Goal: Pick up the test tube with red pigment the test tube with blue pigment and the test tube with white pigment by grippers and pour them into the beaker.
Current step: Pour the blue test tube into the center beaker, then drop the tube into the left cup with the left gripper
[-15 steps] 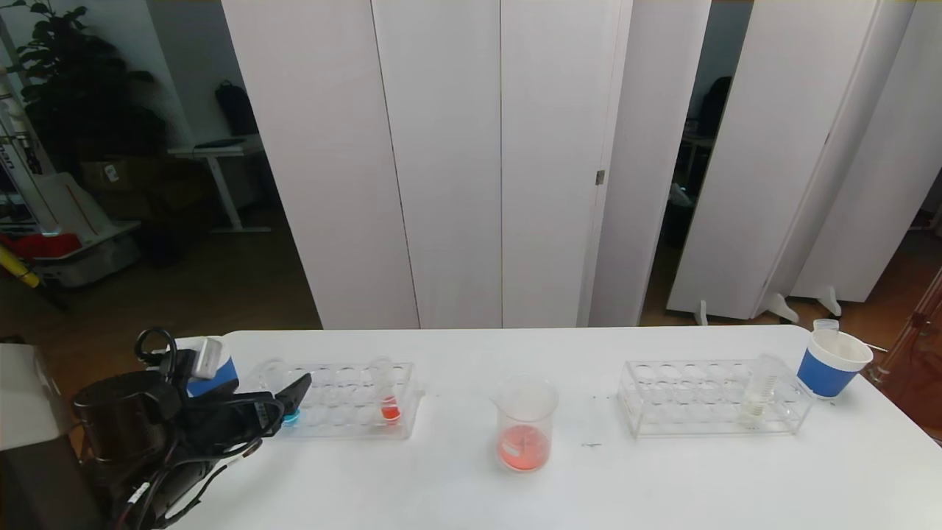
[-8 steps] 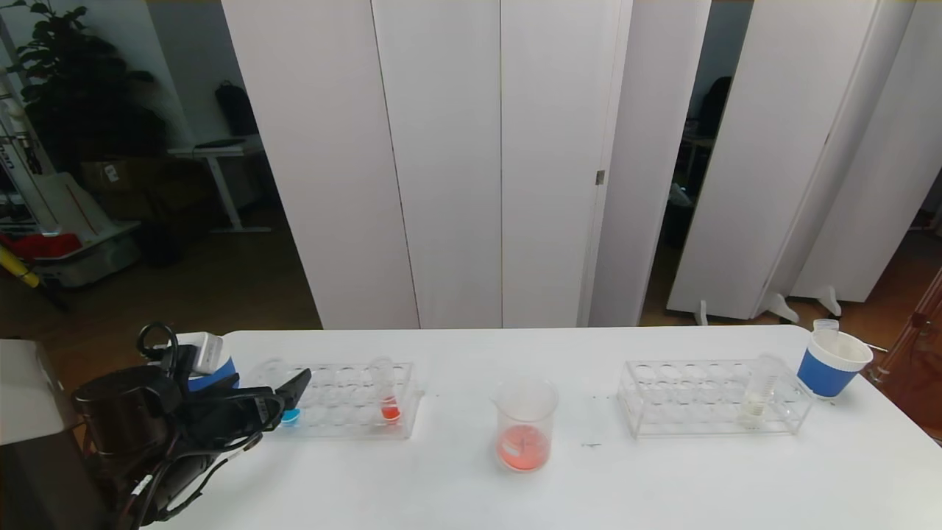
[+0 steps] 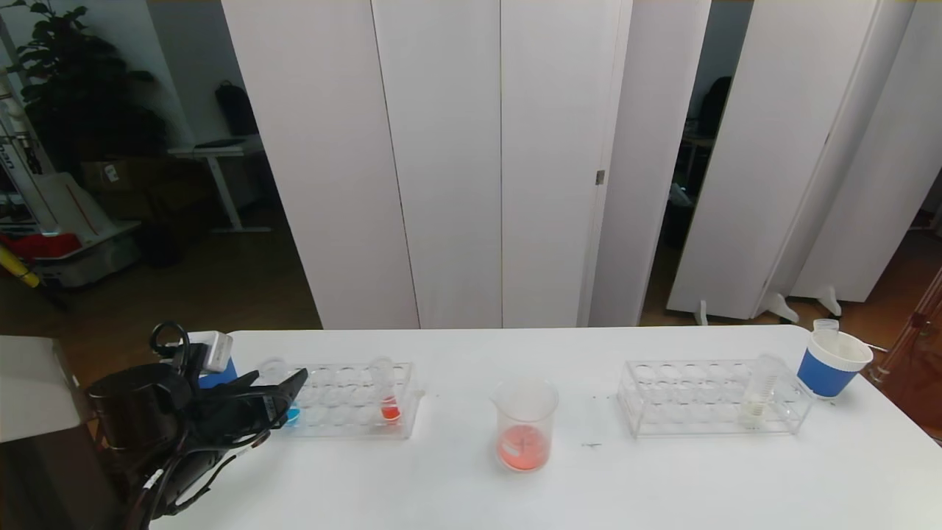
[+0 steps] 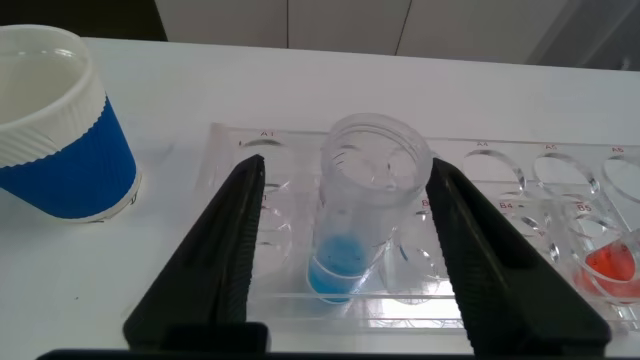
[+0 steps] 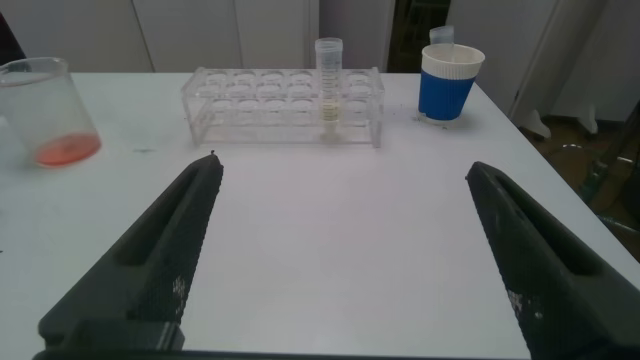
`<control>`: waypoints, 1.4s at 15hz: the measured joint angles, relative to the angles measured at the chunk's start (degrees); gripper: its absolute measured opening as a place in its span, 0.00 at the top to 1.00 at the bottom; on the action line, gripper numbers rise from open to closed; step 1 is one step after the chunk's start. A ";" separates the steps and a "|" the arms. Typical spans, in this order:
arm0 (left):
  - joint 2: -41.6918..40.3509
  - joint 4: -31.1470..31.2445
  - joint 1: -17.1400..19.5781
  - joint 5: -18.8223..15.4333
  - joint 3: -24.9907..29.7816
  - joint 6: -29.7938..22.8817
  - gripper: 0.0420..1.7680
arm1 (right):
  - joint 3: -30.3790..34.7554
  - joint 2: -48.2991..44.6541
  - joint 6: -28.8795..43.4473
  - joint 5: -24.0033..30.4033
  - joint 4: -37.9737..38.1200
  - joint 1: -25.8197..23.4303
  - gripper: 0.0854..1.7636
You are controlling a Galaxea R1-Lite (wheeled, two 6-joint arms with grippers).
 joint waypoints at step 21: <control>-2.06 -0.02 -1.71 -1.00 -0.71 1.16 0.69 | 0.00 0.00 -0.02 0.02 -0.02 0.00 0.01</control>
